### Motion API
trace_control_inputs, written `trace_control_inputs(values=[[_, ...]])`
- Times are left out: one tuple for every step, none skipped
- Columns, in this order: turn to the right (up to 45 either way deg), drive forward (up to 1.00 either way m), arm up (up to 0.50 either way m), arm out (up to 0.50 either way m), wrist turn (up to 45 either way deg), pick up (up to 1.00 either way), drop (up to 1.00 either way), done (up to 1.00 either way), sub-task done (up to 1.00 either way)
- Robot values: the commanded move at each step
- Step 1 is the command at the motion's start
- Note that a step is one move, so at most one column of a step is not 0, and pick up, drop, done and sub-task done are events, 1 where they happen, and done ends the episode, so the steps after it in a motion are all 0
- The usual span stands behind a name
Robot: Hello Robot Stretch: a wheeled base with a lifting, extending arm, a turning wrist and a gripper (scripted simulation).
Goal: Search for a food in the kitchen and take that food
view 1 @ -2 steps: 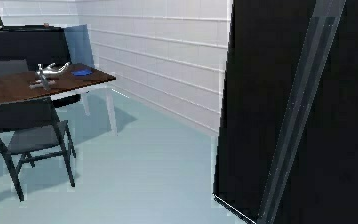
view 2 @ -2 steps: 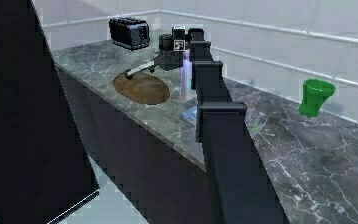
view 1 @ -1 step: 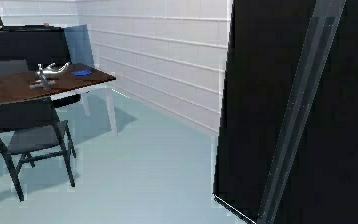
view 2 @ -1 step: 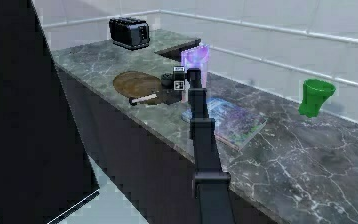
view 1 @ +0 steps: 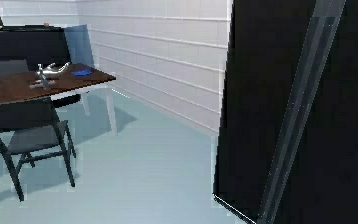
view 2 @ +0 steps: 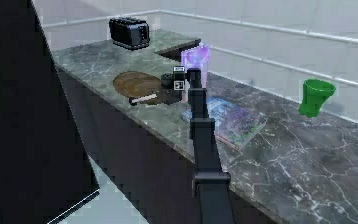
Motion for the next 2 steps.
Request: trace_control_inputs(values=[[0.0,0.00,0.10,0.00,0.0,0.00,0.00,0.00,0.00],[0.0,0.00,0.00,0.00,0.0,0.00,0.00,1.00,0.00]])
